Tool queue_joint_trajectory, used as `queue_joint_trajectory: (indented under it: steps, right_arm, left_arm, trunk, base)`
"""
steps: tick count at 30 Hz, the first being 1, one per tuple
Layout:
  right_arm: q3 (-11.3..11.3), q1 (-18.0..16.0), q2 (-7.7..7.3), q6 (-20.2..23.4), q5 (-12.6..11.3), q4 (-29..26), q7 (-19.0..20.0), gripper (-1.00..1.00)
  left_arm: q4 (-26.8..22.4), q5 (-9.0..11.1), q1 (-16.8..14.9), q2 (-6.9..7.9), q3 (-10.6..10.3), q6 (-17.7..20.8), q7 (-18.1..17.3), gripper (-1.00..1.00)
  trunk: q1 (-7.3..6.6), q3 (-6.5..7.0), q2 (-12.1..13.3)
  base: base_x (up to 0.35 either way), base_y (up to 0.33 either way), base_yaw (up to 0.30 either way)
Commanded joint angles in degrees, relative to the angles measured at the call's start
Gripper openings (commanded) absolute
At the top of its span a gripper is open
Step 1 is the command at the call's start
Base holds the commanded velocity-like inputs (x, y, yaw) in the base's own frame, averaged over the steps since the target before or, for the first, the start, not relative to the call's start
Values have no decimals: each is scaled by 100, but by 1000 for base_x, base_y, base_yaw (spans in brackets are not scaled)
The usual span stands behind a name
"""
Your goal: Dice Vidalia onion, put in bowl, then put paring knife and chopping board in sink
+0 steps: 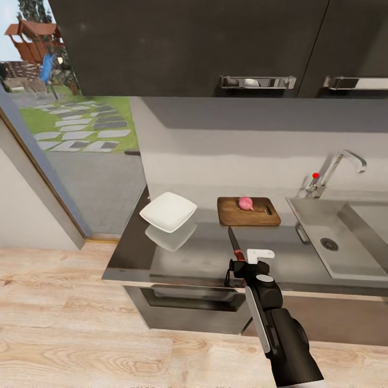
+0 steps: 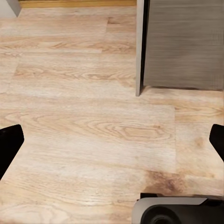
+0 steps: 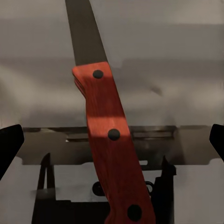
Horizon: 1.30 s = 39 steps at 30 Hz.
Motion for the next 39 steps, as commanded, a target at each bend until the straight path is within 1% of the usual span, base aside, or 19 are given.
queue_joint_trajectory:
  steps: [1,12,22,27,31,39]
  right_arm:
    - [7,-5,1,39,31,-5,-10,100]
    - [7,-5,1,39,31,-5,-10,100]
    - [7,-4,1,42,31,-5,-10,100]
    - [7,-5,1,42,31,-5,-10,100]
    - [7,-5,1,42,31,-5,-10,100]
    - [7,-4,1,43,31,-5,-10,100]
  left_arm:
    - [-13,39,3,6,-49,-6,25,100]
    - [-13,39,3,6,-49,-6,25,100]
    - [-13,39,3,3,-49,-6,25,100]
    - [-13,39,3,3,-49,-6,25,100]
    - [0,39,3,-79,-49,-6,25,100]
    - [30,39,3,-107,-49,-6,25,100]
  trunk:
    - [3,-16,-11]
    - [3,-97,-11]
    - [3,-113,-11]
    - [3,-141,-11]
    - [3,-168,-11]
    - [3,-224,-11]
  base:
    - [0,0,0]
    - [0,0,0]
    - [0,0,0]
    - [0,0,0]
    - [0,0,0]
    - [0,0,0]
